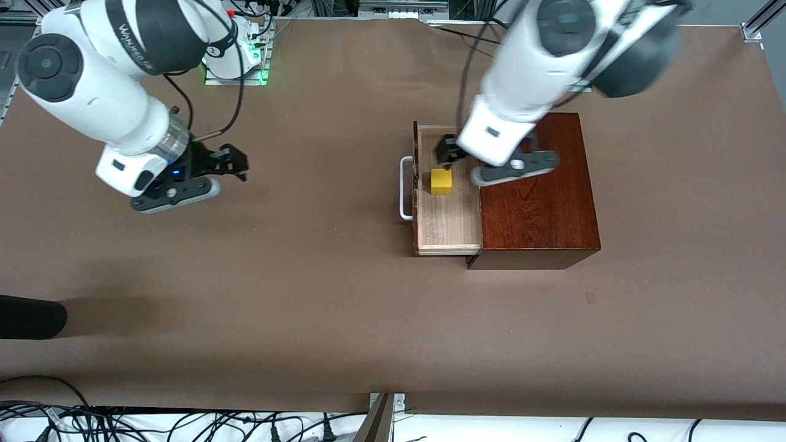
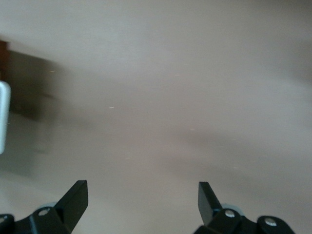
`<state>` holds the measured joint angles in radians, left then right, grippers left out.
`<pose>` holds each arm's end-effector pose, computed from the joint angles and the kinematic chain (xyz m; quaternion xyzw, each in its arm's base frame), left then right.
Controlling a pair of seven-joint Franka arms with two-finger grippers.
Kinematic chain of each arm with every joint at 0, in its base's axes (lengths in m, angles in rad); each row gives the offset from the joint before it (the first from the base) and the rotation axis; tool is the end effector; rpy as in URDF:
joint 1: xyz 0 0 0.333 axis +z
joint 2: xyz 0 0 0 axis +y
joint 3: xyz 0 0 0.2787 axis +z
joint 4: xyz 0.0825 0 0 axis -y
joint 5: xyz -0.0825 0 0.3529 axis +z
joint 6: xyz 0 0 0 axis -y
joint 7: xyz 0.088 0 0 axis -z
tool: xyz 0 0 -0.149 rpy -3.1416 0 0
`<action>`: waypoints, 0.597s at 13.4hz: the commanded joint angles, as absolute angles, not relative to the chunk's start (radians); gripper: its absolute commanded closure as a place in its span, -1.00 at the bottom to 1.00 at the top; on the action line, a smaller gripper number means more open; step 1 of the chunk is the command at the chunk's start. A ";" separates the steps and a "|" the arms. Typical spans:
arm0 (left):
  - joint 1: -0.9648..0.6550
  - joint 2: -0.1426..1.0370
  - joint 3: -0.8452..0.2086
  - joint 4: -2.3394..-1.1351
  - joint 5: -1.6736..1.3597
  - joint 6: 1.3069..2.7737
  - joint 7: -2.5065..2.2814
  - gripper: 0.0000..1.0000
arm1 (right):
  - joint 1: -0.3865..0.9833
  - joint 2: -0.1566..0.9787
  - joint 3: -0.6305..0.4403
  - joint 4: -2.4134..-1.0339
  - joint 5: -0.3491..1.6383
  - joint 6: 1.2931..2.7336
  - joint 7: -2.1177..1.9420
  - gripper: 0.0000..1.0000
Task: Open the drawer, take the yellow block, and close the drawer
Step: 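Release the handle and withdraw the left gripper while the right gripper approaches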
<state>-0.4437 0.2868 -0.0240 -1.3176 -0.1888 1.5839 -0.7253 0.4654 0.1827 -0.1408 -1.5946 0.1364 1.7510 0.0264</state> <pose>0.5225 -0.2930 0.4997 0.9866 0.1305 -0.0632 0.0751 0.5409 0.2054 0.4509 -0.9891 -0.1364 0.0214 0.0512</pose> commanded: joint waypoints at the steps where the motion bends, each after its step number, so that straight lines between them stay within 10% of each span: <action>1: -0.316 0.226 -0.035 -1.359 -0.239 1.508 -0.538 -1.00 | 0.512 0.192 -0.146 -1.577 0.169 1.750 0.021 -1.00; 8: -0.065 0.103 -0.031 -1.494 -0.222 1.440 -0.181 -1.00 | 0.601 0.320 0.006 -1.464 0.201 1.881 -0.002 -1.00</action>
<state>-0.1239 0.1771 -0.0223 -1.3919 -0.2164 1.4267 -0.2678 0.6007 0.2485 -0.0384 -1.5655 0.1844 1.8868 0.0210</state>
